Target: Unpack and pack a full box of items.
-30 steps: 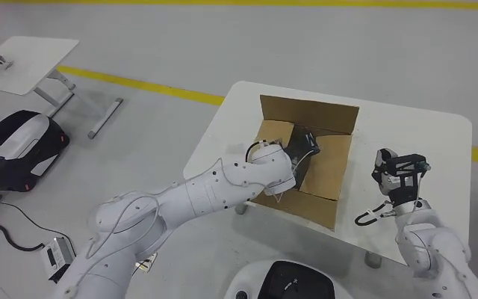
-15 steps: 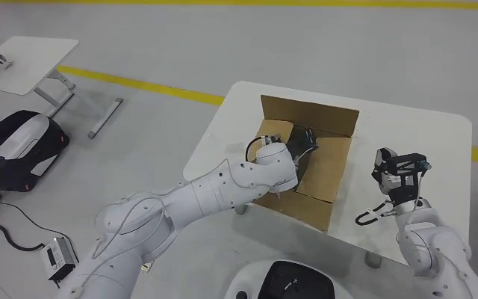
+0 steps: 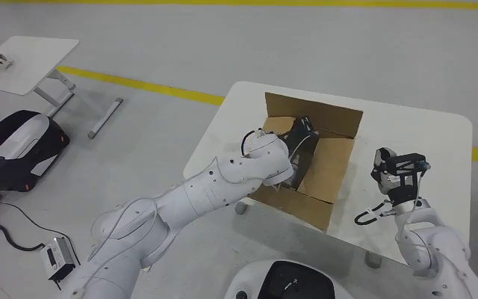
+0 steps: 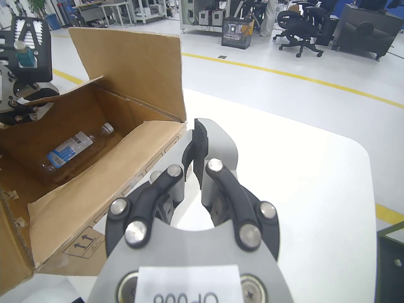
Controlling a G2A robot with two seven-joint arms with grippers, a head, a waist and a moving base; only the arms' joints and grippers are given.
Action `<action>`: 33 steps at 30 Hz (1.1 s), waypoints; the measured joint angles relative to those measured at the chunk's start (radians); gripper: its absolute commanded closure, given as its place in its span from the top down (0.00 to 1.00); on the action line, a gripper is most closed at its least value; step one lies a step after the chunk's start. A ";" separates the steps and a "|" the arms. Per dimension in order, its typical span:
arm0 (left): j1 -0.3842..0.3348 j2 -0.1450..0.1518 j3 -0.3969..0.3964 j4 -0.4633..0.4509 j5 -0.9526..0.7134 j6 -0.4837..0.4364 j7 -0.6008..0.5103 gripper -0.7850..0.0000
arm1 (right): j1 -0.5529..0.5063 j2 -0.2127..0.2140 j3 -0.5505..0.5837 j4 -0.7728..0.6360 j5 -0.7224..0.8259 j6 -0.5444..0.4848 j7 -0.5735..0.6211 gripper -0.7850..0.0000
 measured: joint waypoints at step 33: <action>0.217 0.080 -0.430 -0.098 -0.353 -0.071 0.052 1.00 | -0.012 0.015 0.103 -0.002 0.112 -0.041 0.045 0.00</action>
